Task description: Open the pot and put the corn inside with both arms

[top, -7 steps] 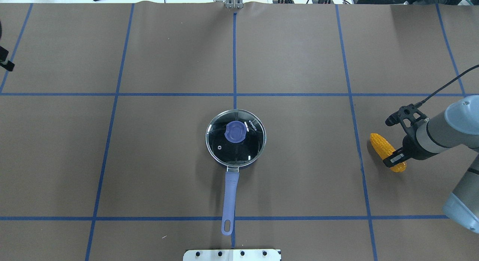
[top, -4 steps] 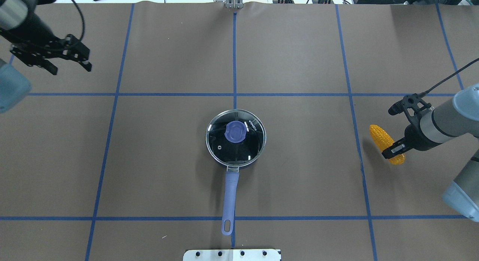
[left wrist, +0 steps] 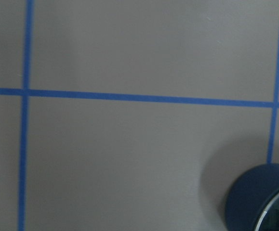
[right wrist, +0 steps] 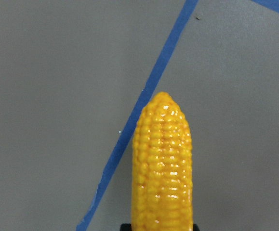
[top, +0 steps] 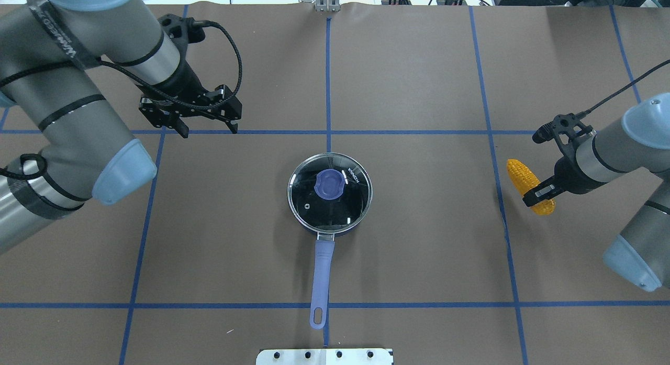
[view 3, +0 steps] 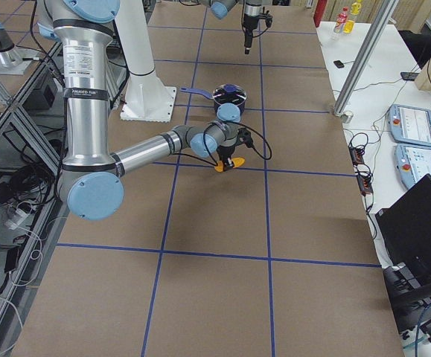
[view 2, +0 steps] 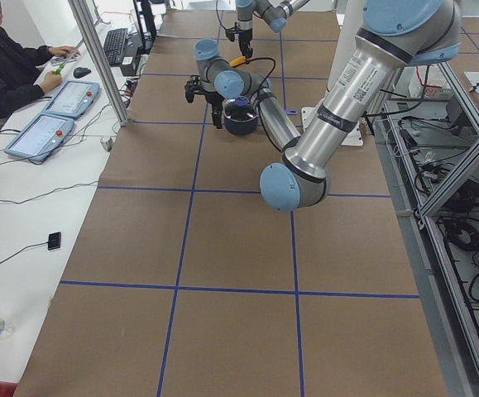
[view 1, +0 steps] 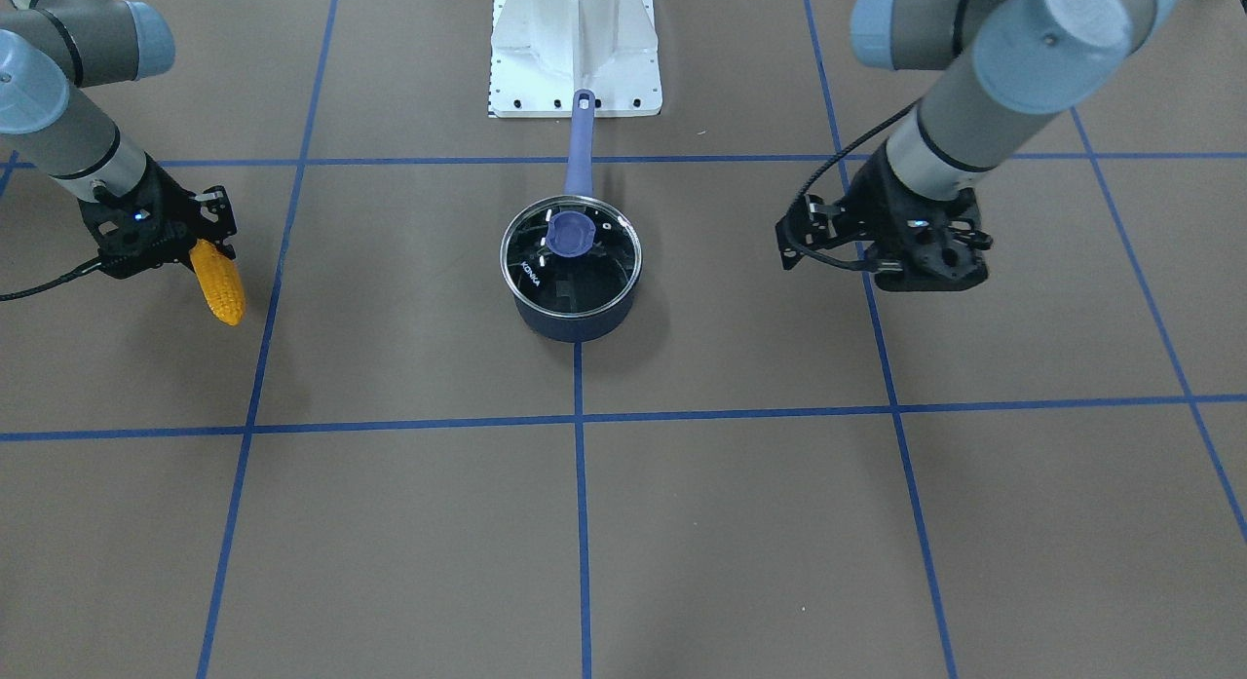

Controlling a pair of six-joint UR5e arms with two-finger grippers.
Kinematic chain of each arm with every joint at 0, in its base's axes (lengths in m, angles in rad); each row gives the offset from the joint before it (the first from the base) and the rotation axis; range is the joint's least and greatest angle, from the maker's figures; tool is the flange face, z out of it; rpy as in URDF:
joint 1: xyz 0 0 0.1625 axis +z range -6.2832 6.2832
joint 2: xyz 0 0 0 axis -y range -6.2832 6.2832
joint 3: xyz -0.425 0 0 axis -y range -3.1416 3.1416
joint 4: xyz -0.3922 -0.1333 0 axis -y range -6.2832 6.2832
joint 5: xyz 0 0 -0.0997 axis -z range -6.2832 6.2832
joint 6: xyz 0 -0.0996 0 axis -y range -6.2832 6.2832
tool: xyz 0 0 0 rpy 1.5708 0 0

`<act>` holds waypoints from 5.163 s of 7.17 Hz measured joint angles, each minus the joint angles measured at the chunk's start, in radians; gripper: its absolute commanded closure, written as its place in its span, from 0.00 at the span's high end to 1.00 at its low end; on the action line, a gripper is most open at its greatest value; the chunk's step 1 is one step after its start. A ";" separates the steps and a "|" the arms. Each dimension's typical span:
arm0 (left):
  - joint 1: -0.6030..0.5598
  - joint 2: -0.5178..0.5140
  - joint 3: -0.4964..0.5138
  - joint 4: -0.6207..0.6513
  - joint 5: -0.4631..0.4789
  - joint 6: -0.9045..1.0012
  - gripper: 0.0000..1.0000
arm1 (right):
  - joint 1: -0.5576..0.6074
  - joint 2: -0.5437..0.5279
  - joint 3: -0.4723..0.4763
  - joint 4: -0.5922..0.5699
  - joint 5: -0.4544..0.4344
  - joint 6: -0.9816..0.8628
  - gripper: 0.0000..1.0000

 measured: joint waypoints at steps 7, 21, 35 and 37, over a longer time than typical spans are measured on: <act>0.215 -0.260 0.160 -0.010 0.176 -0.004 0.99 | 0.061 0.172 -0.001 -0.185 0.049 -0.031 0.41; 0.284 -0.293 0.288 -0.065 0.218 -0.017 0.84 | 0.064 0.169 -0.004 -0.185 0.050 -0.032 0.41; 0.231 -0.218 0.158 -0.057 0.203 0.030 0.63 | -0.029 0.403 0.000 -0.301 0.064 -0.018 0.41; 0.177 -0.162 0.122 -0.056 0.159 0.093 0.63 | -0.082 0.488 -0.022 -0.310 0.060 -0.007 0.42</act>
